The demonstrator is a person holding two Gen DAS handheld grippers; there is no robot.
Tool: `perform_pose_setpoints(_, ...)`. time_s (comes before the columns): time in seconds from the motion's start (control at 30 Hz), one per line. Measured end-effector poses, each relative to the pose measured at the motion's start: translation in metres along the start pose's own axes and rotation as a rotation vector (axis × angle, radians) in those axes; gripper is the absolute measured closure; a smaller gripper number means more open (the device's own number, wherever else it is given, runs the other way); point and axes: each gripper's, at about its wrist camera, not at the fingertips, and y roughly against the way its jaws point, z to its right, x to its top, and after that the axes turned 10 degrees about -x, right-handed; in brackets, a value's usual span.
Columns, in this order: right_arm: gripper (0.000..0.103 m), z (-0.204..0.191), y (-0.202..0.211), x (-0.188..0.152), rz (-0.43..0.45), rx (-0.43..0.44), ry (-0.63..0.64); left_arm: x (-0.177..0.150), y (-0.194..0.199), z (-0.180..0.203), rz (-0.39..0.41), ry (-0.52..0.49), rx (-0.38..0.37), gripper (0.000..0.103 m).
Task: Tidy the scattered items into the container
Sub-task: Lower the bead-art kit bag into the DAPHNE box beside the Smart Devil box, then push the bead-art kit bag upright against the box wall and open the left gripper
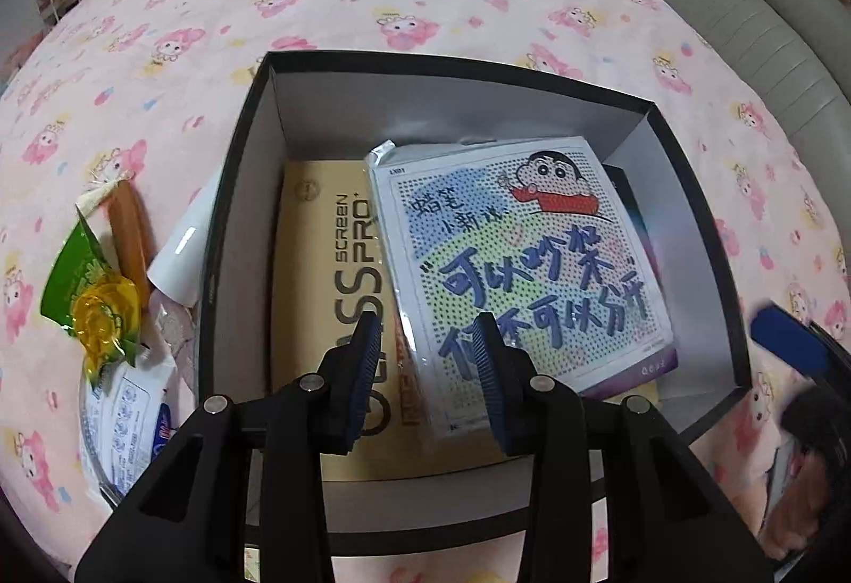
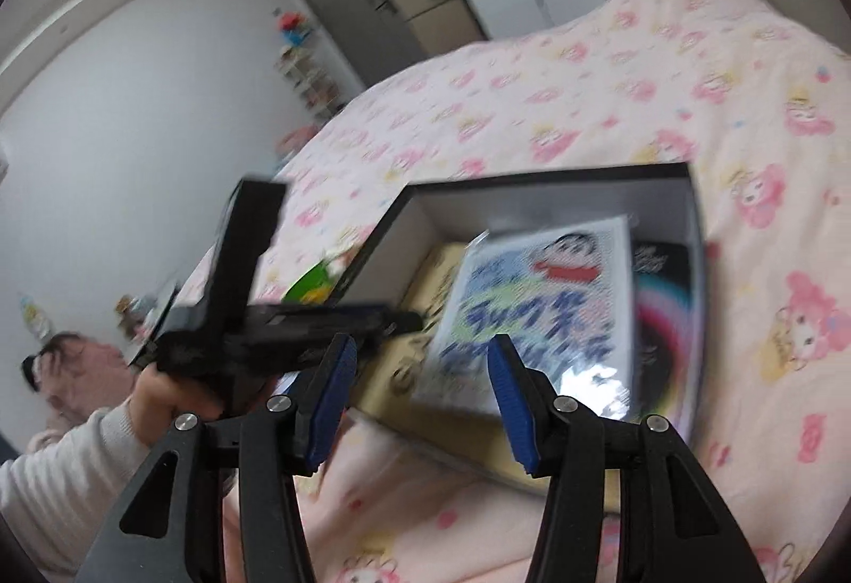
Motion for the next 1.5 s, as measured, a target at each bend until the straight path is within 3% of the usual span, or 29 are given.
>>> perform_pose_setpoints(0.13,0.055,0.018,-0.031,0.001,-0.055,-0.201,-0.051,-0.001,-0.006,0.003,-0.024,-0.004,0.006,0.062)
perform_pose_setpoints(0.27,0.046,0.023,-0.058,0.011,-0.094,-0.207,-0.088,-0.003,-0.011,-0.001,-0.050,0.027,0.010,0.062)
perform_pose_setpoints(0.43,0.045,0.013,-0.082,0.014,-0.160,-0.296,-0.024,-0.004,-0.012,-0.002,-0.055,-0.006,0.039,0.062)
perform_pose_setpoints(0.57,0.044,0.012,-0.098,0.009,-0.226,-0.340,0.017,-0.001,-0.025,-0.009,-0.082,0.042,0.039,0.062)
perform_pose_setpoints(0.67,0.040,0.012,-0.097,0.007,-0.237,-0.295,0.017,-0.001,-0.031,-0.010,-0.100,0.054,0.037,0.062)
perform_pose_setpoints(0.77,0.039,0.012,-0.100,0.005,-0.277,-0.096,-0.033,-0.002,-0.031,-0.015,-0.114,0.073,0.036,0.063)
perform_pose_setpoints(0.83,0.041,0.012,-0.104,0.004,-0.294,-0.041,-0.043,-0.003,-0.028,-0.021,-0.116,0.087,0.029,0.062)
perform_pose_setpoints(1.0,0.044,0.021,-0.069,0.017,-0.169,-0.258,-0.039,0.001,-0.019,-0.011,-0.100,0.018,-0.014,0.061)
perform_pose_setpoints(1.1,0.042,0.029,-0.036,0.028,-0.082,-0.268,-0.067,0.009,-0.023,0.018,-0.113,-0.065,-0.047,0.049)
perform_pose_setpoints(1.2,0.040,0.032,-0.026,0.032,-0.050,-0.259,-0.077,0.014,-0.036,0.045,-0.145,-0.114,-0.078,0.048)
perform_pose_setpoints(1.37,0.040,0.042,-0.049,0.030,-0.123,-0.243,-0.120,0.016,-0.054,0.076,-0.172,-0.146,-0.102,0.047)
perform_pose_setpoints(1.5,0.040,0.042,-0.048,0.032,-0.128,-0.259,-0.126,0.023,-0.064,0.072,-0.197,-0.105,-0.023,0.044)
